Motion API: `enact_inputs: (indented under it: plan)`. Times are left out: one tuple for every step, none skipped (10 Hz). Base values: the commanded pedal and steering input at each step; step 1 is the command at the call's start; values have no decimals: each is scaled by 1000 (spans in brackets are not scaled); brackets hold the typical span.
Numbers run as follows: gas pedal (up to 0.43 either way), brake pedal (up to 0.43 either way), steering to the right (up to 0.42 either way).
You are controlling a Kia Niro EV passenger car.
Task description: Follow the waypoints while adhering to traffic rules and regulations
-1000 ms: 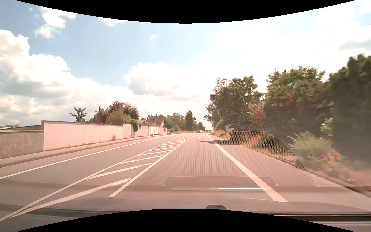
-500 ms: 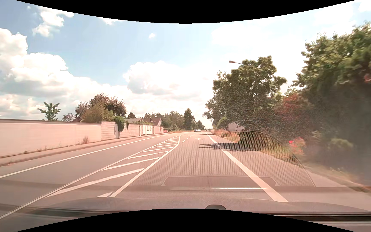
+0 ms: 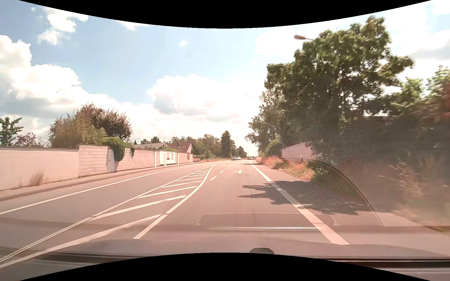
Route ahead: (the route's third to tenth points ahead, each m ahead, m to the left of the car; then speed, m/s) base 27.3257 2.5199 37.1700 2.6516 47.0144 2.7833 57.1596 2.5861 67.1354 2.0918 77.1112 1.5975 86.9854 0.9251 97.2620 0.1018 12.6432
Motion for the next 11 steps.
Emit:
enact_inputs:
  plan:
    - [39, 0, 0]
    - [39, 0, 0]
    - [39, 0, 0]
    - [39, 0, 0]
    - [39, 0, 0]
    - [39, 0, 0]
    - [39, 0, 0]
    - [39, 0, 0]
    - [39, 0, 0]
    - [39, 0, 0]
    - [39, 0, 0]
